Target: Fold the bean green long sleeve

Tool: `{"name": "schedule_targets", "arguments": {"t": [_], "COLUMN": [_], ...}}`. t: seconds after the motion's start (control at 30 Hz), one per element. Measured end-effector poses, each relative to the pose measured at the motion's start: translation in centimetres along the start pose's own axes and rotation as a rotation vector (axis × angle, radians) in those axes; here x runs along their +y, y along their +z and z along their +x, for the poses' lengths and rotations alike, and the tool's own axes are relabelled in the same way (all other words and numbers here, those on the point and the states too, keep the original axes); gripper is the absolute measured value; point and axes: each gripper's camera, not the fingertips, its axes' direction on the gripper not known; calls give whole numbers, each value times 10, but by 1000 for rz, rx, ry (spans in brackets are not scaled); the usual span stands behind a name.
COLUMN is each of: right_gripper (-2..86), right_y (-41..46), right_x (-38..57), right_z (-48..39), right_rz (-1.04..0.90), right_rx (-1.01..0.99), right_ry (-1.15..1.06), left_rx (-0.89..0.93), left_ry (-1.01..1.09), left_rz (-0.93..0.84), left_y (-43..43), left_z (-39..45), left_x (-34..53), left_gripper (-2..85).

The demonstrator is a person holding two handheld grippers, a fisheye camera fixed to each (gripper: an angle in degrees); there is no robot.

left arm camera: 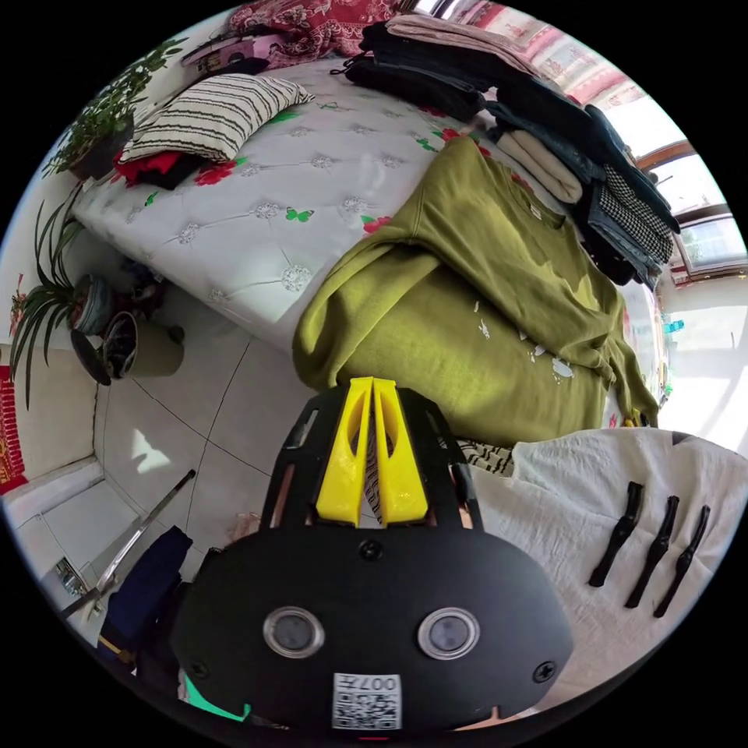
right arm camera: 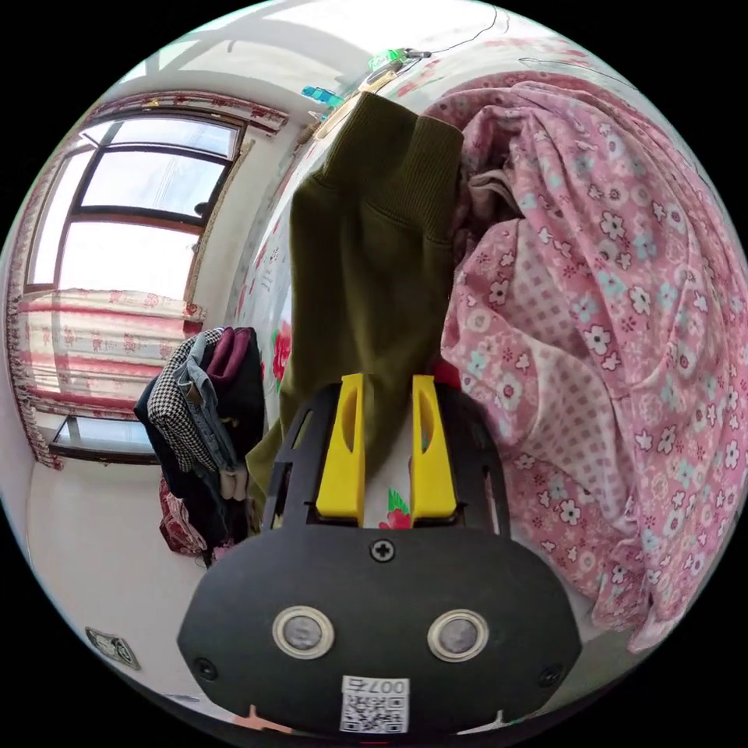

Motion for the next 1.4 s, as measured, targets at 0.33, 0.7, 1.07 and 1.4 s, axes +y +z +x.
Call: {"name": "schedule_targets", "arguments": {"t": [0.33, 0.7, 1.07, 1.4], "right_gripper": [2, 26, 38, 41], "right_y": [-44, 100, 114, 144], "right_x": [79, 480, 371, 360], "right_z": [-259, -324, -329, -296], "right_rz": [74, -793, -579, -621], "right_rx": [-184, -169, 219, 332], "right_ry": [-956, -1759, -1431, -1286], "left_rx": [106, 320, 443, 352], "left_ry": [-5, 98, 276, 395], "left_rz": [44, 140, 185, 68], "left_y": [1, -9, -4, 50], "left_z": [-16, -46, -42, 22], "left_x": [-27, -86, -169, -230], "left_gripper": [-9, 11, 82, 39]}}
